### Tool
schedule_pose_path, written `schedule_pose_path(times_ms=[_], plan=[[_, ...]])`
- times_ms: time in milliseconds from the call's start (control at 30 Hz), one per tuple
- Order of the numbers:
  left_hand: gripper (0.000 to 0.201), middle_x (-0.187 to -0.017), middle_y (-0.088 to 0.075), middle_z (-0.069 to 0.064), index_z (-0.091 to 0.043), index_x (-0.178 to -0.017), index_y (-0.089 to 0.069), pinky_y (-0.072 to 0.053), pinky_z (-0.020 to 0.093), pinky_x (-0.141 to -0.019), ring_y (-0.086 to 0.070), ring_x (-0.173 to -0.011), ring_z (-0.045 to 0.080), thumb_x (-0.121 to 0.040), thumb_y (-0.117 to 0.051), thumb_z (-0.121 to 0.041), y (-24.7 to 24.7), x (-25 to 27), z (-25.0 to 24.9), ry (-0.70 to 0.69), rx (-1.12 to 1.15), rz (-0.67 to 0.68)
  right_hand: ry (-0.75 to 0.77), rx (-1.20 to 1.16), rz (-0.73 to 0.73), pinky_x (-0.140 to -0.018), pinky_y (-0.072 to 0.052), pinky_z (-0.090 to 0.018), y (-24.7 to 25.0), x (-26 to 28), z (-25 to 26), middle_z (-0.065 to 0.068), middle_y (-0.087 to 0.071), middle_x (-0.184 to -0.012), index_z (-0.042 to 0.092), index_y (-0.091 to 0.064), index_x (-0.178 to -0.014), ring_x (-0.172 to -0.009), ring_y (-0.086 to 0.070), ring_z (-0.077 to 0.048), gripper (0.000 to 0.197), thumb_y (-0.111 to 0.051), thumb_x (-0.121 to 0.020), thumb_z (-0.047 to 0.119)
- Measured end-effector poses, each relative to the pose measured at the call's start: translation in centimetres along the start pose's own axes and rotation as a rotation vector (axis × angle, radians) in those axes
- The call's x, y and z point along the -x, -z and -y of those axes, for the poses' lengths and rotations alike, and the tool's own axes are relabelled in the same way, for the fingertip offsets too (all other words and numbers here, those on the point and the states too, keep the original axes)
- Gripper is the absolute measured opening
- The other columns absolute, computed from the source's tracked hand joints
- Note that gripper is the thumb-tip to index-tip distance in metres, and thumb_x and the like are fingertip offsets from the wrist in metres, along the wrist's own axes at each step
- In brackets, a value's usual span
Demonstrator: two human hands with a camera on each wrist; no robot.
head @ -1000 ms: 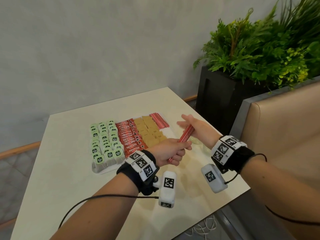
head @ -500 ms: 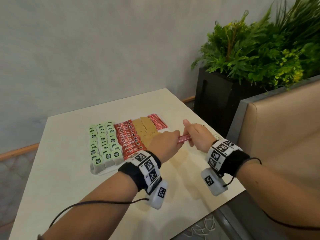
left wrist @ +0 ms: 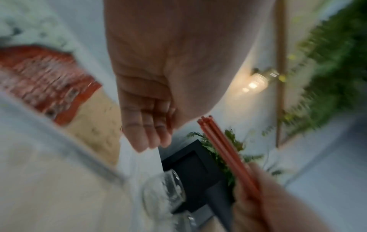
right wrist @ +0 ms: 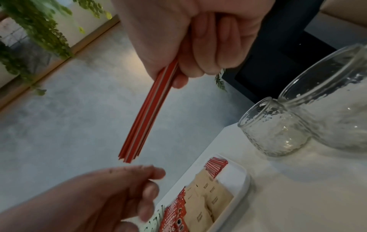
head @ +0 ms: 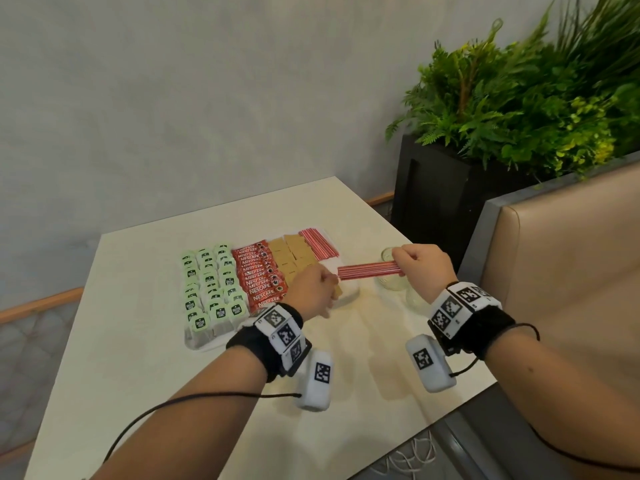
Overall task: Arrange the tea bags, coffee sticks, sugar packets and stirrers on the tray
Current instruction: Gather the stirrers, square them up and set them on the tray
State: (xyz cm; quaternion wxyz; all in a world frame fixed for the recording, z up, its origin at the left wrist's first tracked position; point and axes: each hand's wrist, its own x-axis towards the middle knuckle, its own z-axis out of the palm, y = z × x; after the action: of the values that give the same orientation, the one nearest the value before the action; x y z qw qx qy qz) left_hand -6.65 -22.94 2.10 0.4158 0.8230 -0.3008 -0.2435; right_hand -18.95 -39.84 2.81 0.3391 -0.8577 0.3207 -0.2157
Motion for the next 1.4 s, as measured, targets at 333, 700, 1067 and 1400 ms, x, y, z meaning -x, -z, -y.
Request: schedule_pose_path(times_ms=[333,700,1067,1400], plan=[[0.05,-0.11,-0.059,0.004,-0.003,-0.127,-0.057,-0.051,0.039,-0.098,-0.059,-0.102,0.02,-0.101,-0.046,-0.044,-1.6,-0.2,-2.6,0.176,0.658,-0.023,0.112,0.088,0.017,-0.059,-0.044,-0.041,-1.8,0.1,2.1,-0.01,-0.05,-0.057,0.006,-0.054,-0.064,-0.058,-0.049,-0.028,0.047,-0.044,-0.096,0.039],[0.032,-0.065,-0.052,-0.002,-0.015,-0.081,-0.053,-0.048,0.032,-0.058,-0.05,-0.056,0.017,-0.097,-0.056,-0.042,-1.6,1.2,-1.1,-0.124,-0.061,0.346,0.167,0.119,0.192,-0.067,-0.051,-0.041,-1.1,-1.0,2.8,-0.002,-0.061,-0.06,0.009,-0.065,-0.068,-0.058,-0.056,-0.02,0.046,-0.051,-0.094,0.045],[0.03,-0.059,-0.041,-0.006,-0.014,-0.078,-0.049,-0.041,0.025,-0.052,-0.038,-0.047,0.01,-0.099,-0.055,-0.035,-2.0,1.0,-0.1,-0.036,0.13,0.315,0.143,-0.356,0.307,-0.105,-0.022,-0.019,-1.8,-0.4,2.9,0.018,-0.04,-0.148,0.035,-0.043,-0.143,-0.129,-0.034,0.005,0.052,-0.026,-0.099,0.057],[0.029,-0.062,-0.039,-0.004,-0.015,-0.079,-0.046,-0.039,0.025,-0.051,-0.037,-0.05,0.011,-0.1,-0.051,-0.035,-2.3,-0.6,1.4,-0.005,0.209,0.238,0.047,-0.45,0.429,-0.115,-0.021,-0.03,-3.8,-2.0,2.4,0.019,-0.032,-0.154,0.047,-0.026,-0.147,-0.139,-0.03,0.002,0.068,-0.036,-0.087,0.075]])
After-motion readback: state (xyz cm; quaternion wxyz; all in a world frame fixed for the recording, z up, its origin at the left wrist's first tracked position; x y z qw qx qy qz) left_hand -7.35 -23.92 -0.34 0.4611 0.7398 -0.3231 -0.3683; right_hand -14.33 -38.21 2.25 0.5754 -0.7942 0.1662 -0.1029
